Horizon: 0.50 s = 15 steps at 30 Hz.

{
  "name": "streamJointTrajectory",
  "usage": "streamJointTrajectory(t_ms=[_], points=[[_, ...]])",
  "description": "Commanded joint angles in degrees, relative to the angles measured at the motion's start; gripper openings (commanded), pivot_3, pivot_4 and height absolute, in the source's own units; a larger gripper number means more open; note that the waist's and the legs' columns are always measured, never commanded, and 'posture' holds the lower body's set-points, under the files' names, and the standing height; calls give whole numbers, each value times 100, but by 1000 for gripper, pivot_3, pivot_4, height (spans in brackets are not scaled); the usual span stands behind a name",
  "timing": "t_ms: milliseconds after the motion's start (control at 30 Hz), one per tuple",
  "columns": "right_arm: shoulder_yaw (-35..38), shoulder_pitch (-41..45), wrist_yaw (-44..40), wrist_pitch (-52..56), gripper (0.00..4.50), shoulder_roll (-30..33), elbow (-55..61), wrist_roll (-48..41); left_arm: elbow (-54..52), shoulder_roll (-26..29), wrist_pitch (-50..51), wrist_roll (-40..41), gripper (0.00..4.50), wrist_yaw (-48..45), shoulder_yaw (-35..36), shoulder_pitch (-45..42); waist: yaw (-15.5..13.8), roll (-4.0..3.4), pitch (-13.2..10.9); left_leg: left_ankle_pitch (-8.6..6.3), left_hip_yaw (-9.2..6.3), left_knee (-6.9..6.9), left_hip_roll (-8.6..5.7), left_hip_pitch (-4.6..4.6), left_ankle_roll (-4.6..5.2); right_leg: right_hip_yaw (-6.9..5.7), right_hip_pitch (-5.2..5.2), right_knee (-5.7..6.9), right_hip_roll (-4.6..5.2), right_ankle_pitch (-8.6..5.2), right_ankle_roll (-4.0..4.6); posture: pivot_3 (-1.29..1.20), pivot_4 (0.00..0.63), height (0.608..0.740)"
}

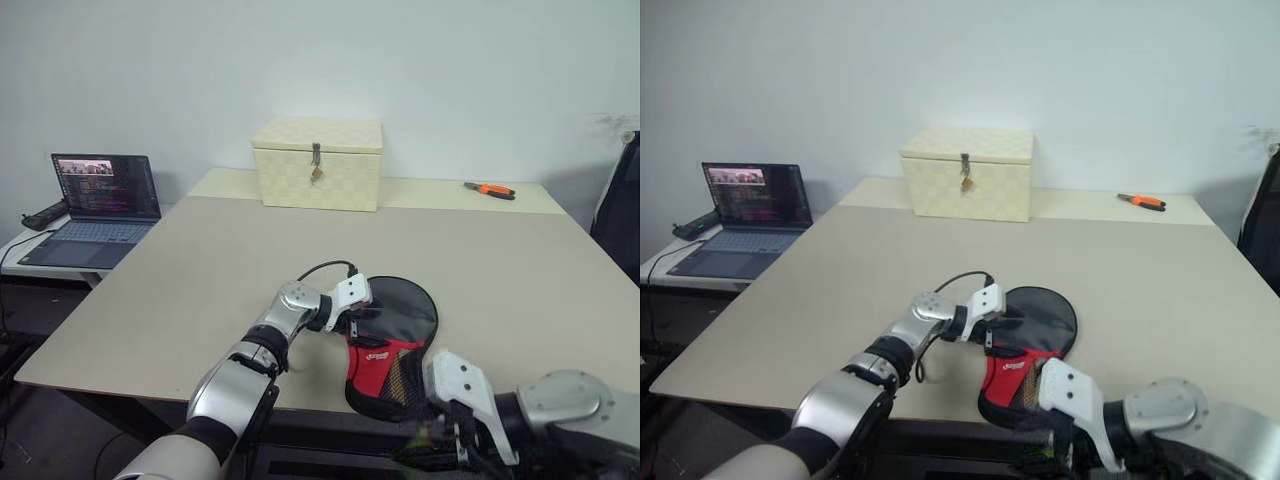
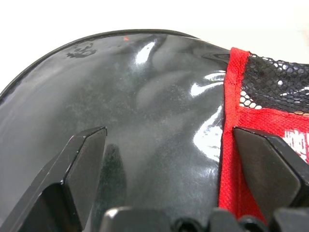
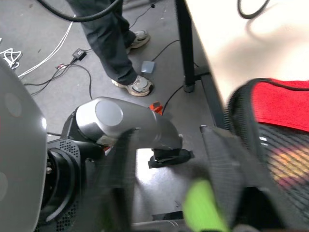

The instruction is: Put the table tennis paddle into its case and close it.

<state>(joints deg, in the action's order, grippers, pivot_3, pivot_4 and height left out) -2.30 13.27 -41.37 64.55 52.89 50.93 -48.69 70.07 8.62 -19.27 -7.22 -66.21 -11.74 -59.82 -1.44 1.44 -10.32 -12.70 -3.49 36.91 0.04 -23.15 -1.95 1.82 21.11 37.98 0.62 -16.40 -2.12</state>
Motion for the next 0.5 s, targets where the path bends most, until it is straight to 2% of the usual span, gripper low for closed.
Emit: streamJointTrajectory(t_ms=[33, 133, 200, 333, 500], points=[[577, 245, -72, -89, 2432, 106, -456, -155, -33, 13, 35, -51, 4500, 177, 18, 199, 5, 0, 0, 0, 0, 0, 0, 1, 0, 1, 0, 0, 1, 0, 0, 0, 150, 740], [693, 560, -194, -508, 2432, 161, -1172, 220, -369, 238, 28, 217, 4500, 32, 277, 367, 34, 0, 0, 0, 3, -2, 0, 2, 1, 5, 2, 1, 2, 0, 0, 0, 150, 740], [476, 779, -277, -1220, 2432, 90, -1926, 854, -913, 478, 197, 549, 4500, -107, 539, 567, 71, 2, -3, 0, 7, -7, 4, 2, 2, 21, 15, 7, 1, 1, 0, 0, 150, 740], [0, 1240, -599, -2768, 2432, -472, -3663, 1842, -3044, 1119, 1319, 1379, 4500, -242, 1099, 1431, 301, 14, -19, -1, 26, -18, 27, 4, 3, 47, 34, 13, -3, 4, 5, 0, 150, 740], [-274, 2104, -656, -4318, 2432, -1425, -6115, 2819, -5497, 1677, 2703, 1929, 4500, 476, 1645, 2763, 382, 1, -32, -2, 41, -52, 50, 6, 4, 63, 72, 40, -21, 19, 53, 0, 150, 740]])
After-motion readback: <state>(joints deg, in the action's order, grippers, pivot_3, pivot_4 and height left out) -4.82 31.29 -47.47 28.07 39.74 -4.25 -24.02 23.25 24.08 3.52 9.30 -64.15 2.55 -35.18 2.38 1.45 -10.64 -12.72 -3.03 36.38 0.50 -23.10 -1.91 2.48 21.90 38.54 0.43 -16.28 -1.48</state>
